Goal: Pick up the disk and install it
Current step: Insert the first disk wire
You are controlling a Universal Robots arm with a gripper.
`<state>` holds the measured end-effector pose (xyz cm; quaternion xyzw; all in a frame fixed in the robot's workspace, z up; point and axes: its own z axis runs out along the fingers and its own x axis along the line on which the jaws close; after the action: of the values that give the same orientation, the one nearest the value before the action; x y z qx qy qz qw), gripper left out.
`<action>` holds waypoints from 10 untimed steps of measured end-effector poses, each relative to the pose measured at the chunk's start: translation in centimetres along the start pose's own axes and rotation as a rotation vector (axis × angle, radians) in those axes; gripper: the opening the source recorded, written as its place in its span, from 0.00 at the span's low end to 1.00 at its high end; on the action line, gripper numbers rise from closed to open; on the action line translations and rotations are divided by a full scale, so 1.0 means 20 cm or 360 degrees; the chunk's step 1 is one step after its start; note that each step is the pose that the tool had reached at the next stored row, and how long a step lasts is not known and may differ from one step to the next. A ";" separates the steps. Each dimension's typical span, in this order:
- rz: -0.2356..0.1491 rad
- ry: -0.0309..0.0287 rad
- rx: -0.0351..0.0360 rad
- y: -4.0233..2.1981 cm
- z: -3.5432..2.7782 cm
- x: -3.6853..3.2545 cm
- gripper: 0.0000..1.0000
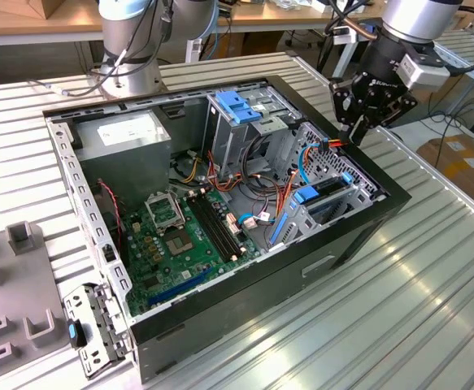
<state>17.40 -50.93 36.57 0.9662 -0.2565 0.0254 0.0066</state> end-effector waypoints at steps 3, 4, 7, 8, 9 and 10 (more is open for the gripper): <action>0.0000 0.00003 -0.0001 0.000 -0.012 0.001 0.16; 0.0000 0.00003 -0.0001 0.000 -0.026 0.001 0.16; 0.0000 0.00000 0.0000 0.000 -0.033 0.002 0.16; 0.0000 0.00004 -0.0001 0.000 -0.035 0.002 0.16; 0.0000 0.00004 -0.0001 0.000 -0.035 0.001 0.16; 0.0000 0.00004 -0.0001 0.002 -0.035 -0.003 0.16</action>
<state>17.30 -50.93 37.28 0.9662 -0.2566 0.0255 0.0069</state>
